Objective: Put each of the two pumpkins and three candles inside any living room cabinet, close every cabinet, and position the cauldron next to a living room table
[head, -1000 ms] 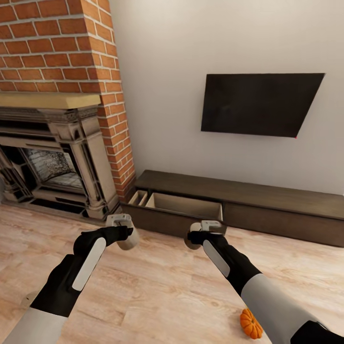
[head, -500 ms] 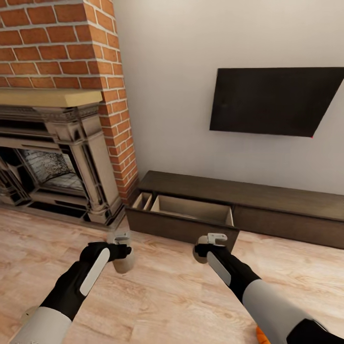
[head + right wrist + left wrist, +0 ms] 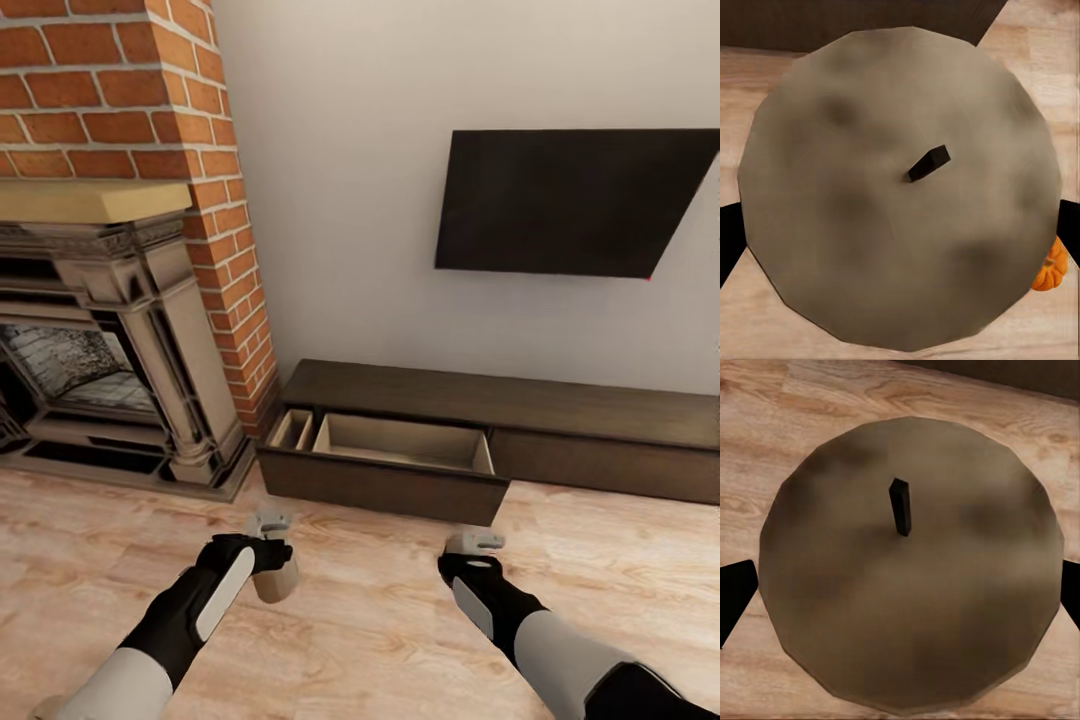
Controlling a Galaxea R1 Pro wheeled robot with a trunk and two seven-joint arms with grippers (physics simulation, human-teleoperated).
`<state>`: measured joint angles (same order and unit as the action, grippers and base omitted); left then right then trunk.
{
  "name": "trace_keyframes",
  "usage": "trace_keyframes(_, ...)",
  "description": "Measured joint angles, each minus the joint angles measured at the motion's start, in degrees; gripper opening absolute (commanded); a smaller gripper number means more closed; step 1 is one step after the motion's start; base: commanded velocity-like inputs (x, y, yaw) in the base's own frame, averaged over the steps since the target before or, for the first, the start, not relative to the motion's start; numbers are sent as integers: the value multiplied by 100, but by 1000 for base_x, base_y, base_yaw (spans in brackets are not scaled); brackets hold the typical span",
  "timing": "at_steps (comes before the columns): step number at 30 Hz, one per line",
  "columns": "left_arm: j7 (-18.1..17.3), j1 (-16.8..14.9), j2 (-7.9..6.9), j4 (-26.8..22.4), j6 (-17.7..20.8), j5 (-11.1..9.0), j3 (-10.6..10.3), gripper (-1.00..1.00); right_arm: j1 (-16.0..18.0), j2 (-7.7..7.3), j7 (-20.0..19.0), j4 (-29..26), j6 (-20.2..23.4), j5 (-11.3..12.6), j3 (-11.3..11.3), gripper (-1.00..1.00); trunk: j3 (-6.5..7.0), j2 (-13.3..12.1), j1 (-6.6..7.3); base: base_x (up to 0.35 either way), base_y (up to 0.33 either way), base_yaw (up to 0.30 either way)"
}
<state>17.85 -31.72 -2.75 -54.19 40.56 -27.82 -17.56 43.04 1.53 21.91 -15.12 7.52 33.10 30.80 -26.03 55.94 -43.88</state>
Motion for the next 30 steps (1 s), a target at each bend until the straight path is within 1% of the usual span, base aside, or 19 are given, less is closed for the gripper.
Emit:
trace_keyframes(3, -1, -2, 91, 92, -95, -8, -4, -100, -45, 96, -2, 90, -135, -45, 14, -100, -23, 0, 0, 185, 278, -137)
trace_keyframes(4, -1, -2, 100, 97, -137, 3, -6, -100, -58, 111, -2, 96, -145, -61, 16, -100, -31, 0, 0, 184, 279, -139)
trace_keyframes(11, -1, 0, 124, 95, -231, 7, -34, -100, -109, 128, -2, 107, -292, -95, 10, -100, -88, 0, 0, 204, 270, -158)
trace_keyframes(13, -1, -2, 125, 99, -236, -8, -143, -100, -115, 125, -2, 107, -304, -96, 9, -100, -103, 0, 0, 249, 244, -188)
trace_keyframes(14, -1, -1, 128, 101, -253, -32, -327, -100, -122, 121, -2, 112, -322, -95, 8, -100, -110, 0, 0, 253, 242, -192)
trace_keyframes(15, -2, 0, 127, 101, -265, -33, -434, -100, -131, 120, -2, 113, -353, -100, 9, -100, -117, 1, 0, 255, 241, -193)
trace_keyframes(17, -1, -1, 131, 102, -280, -23, -626, -100, -141, 116, -2, 113, -489, -111, 13, -100, -131, 1, 0, 265, 226, -193)
trace_keyframes(18, -1, -1, 134, 105, -282, -13, -667, -100, -144, 114, -2, 114, -539, -104, 11, -100, -138, 1, 0, 275, 210, -194)
trace_keyframes(23, -1, 0, 176, 110, -286, 2, -734, -100, -147, 111, -2, 136, -636, -98, 10, -100, -170, 1, 0, 303, 145, -223)
trace_keyframes(27, -1, -1, 202, 110, -285, 10, -747, -100, -151, 103, -1, 139, -653, -98, 10, -100, -175, 1, 0, 322, 25, -273)
trace_keyframes(30, -1, 0, 204, 110, -286, 0, -748, -100, -153, 102, 4, 134, -681, -107, 11, -100, -175, 1, 0, 324, 4, -112)
